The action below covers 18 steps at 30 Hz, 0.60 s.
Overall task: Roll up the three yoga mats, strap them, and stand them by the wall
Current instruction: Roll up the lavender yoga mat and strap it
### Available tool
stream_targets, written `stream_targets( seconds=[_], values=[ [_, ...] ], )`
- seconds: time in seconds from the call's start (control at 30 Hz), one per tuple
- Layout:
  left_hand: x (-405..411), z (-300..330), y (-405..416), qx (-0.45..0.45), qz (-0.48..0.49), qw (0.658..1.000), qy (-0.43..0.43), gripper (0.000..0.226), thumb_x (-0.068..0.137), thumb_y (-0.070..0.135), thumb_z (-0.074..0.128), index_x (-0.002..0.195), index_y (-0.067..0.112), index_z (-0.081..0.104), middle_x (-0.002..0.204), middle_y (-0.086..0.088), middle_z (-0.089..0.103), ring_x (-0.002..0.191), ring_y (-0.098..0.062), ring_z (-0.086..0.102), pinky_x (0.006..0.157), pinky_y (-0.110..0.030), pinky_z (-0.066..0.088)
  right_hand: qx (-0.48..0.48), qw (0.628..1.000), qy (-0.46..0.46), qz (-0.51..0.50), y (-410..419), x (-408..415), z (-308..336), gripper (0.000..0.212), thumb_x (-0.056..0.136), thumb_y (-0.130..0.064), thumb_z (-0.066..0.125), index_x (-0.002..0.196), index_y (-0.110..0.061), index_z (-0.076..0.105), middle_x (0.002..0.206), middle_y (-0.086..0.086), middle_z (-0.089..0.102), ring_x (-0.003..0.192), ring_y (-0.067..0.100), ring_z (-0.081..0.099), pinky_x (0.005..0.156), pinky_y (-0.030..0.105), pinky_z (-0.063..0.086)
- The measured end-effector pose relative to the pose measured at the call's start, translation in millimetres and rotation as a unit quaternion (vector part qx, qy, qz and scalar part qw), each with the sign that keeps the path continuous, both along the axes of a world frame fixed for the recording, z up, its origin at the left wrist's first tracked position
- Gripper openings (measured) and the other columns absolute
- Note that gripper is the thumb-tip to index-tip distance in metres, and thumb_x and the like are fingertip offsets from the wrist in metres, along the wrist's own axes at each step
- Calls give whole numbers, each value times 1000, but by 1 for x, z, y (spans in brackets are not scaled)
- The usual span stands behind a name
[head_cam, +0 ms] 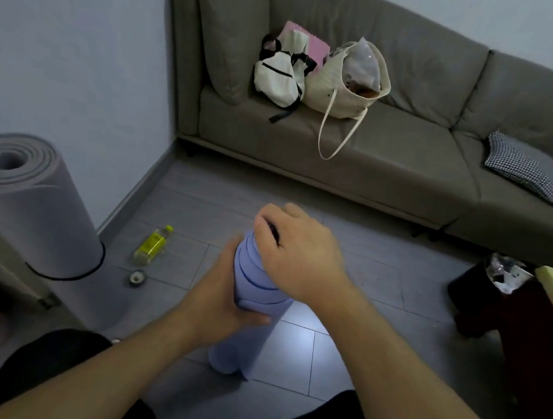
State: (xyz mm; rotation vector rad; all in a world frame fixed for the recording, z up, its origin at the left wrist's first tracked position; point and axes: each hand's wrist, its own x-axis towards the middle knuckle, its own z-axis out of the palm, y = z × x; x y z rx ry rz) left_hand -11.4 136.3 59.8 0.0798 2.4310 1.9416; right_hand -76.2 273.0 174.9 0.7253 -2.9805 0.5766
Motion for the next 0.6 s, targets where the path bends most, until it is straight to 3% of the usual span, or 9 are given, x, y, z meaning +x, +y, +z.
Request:
stream_targets(
  seconds=[0.13,0.2,0.3,0.4,0.43,0.5,0.53,0.6],
  values=[
    [-2,-11,-5,2,-4,1000,-15,126,55,41,98,155,51,23,151,29,45,137,2,49,111,-38,51,-3,1000,1,-26,-4,-4,-20,40,101,-51,24,96,-30,58,90,-6,53,79,23,54,67,35,41],
    [-3,-15,-4,6,-10,1000,-17,122,58,38,98,154,52,24,150,32,45,137,1,50,109,-35,52,-1,999,13,-36,-2,-2,-24,39,105,-47,26,101,-29,61,96,-7,58,85,23,53,75,36,42],
    [-5,-24,0,-20,-7,1000,1,113,67,17,98,147,54,27,144,32,48,132,5,52,101,-20,53,6,998,41,-40,3,3,-27,53,103,-48,18,119,-33,66,118,-7,65,104,23,52,94,39,44],
    [-6,-34,7,-34,6,999,-4,63,97,-3,69,142,32,41,147,17,52,133,-9,55,97,-26,57,4,999,4,-46,6,3,-29,55,100,-52,13,121,-35,61,118,-8,61,99,23,54,89,38,47],
    [-6,-34,7,-37,11,999,-8,60,98,-4,66,141,30,42,148,13,52,131,-10,56,99,-31,57,-1,999,-1,-51,7,3,-30,52,100,-52,14,117,-36,60,114,-9,59,95,23,55,83,37,46],
    [-6,-27,9,-6,0,1000,-27,89,83,9,88,148,39,35,148,16,51,127,-3,58,100,-30,56,-12,998,-7,-66,8,2,-30,43,101,-53,18,109,-36,57,107,-10,54,88,25,56,74,34,40],
    [-6,-22,9,-33,4,999,-23,101,74,23,95,151,40,32,148,17,47,126,-4,57,100,-30,55,-15,997,-13,-72,9,0,-29,38,103,-53,21,107,-36,55,105,-9,53,87,26,58,72,33,39],
    [-3,-10,11,-173,51,984,13,113,63,43,98,150,37,26,145,14,34,119,-8,53,93,-28,53,-13,996,-36,-80,11,-3,-28,32,106,-52,28,107,-34,55,105,-7,53,86,26,60,70,34,41]
  ],
)
